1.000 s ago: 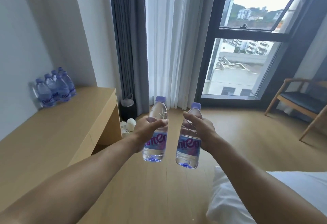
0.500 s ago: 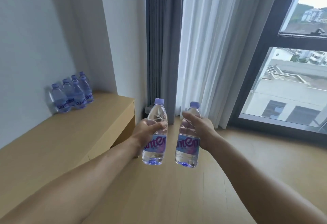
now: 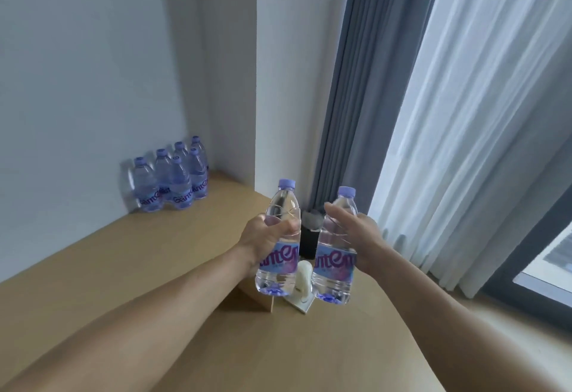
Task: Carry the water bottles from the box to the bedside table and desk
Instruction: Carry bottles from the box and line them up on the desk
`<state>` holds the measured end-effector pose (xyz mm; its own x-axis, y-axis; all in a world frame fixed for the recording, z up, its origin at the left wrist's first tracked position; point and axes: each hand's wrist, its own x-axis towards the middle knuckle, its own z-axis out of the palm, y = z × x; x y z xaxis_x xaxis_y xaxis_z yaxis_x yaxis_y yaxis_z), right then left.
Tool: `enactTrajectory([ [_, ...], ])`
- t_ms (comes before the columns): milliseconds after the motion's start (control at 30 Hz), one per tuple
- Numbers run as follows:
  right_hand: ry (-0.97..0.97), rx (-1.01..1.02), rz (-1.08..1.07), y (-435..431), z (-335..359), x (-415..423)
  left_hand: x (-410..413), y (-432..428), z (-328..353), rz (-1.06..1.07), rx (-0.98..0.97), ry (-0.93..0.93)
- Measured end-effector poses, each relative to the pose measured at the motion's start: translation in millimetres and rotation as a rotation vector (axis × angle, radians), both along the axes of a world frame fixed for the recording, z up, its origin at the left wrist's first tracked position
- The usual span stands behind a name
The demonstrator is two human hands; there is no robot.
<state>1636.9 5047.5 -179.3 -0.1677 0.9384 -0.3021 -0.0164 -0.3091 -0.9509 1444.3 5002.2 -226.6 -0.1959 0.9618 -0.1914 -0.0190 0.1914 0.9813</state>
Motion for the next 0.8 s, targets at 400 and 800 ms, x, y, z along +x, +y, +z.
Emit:
enactTrajectory([
  [400, 0.023, 0.026, 0.319, 181, -21, -116, -81, 122, -3, 0.277, -0.039, 0.02],
  [800, 0.115, 0.044, 0.805, 294, -30, -226, -129, 169, -2, 0.759, -0.052, -0.018],
])
